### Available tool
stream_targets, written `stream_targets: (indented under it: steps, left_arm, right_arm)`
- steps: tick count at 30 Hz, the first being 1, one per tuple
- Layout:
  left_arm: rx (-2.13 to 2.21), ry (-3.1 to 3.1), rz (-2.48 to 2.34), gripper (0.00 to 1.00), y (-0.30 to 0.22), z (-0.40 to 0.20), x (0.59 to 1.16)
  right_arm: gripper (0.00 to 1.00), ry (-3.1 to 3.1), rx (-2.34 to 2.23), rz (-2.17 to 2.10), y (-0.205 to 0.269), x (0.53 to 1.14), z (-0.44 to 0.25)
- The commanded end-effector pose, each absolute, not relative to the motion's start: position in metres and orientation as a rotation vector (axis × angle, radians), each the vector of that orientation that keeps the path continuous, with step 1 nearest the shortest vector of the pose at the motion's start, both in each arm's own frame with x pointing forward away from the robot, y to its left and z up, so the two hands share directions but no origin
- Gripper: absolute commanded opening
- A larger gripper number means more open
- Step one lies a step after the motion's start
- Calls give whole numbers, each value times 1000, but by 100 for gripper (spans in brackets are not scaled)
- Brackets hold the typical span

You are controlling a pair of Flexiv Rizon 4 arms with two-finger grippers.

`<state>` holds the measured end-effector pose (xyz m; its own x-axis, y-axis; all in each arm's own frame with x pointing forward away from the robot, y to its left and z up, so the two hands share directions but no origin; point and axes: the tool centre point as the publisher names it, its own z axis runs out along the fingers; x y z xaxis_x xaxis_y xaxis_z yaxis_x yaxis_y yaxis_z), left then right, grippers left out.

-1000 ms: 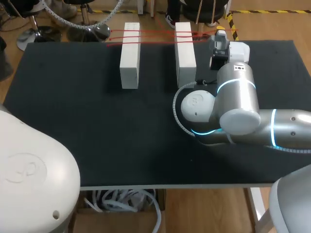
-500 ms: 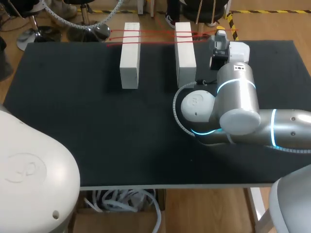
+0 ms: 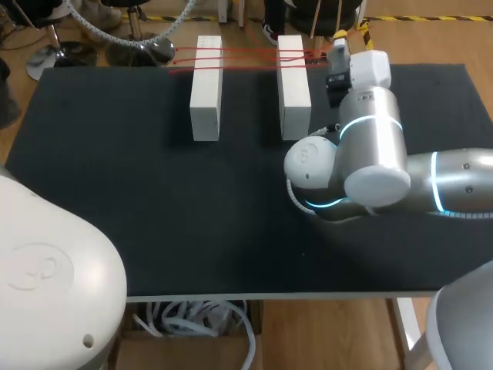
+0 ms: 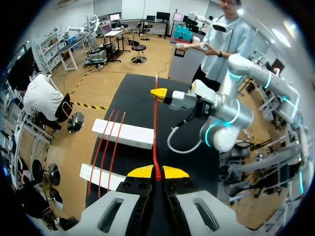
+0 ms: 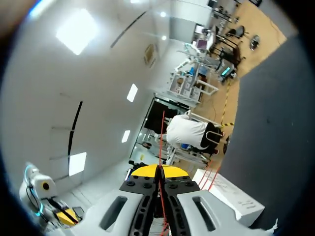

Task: Grab the tape and strap the tape.

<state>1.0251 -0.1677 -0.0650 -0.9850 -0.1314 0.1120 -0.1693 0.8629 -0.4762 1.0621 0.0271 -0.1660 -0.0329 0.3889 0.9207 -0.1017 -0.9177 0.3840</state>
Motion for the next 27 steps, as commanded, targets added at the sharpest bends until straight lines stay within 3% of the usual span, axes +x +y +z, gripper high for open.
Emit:
stream_targets:
  steps: [1, 19, 27]
  left_arm:
    - [240, -2959, 762, 0, -168, -65, 1025]
    - [240, -2959, 762, 0, -168, -65, 1025]
    - [240, -2959, 762, 0, -168, -65, 1025]
  right_arm:
    - [0, 431, 1824, 1953, 31, 1058, -156]
    - [0, 878, 1563, 1779, 60, 1039, -126]
    - [0, 900, 1648, 1820, 68, 1035, -117]
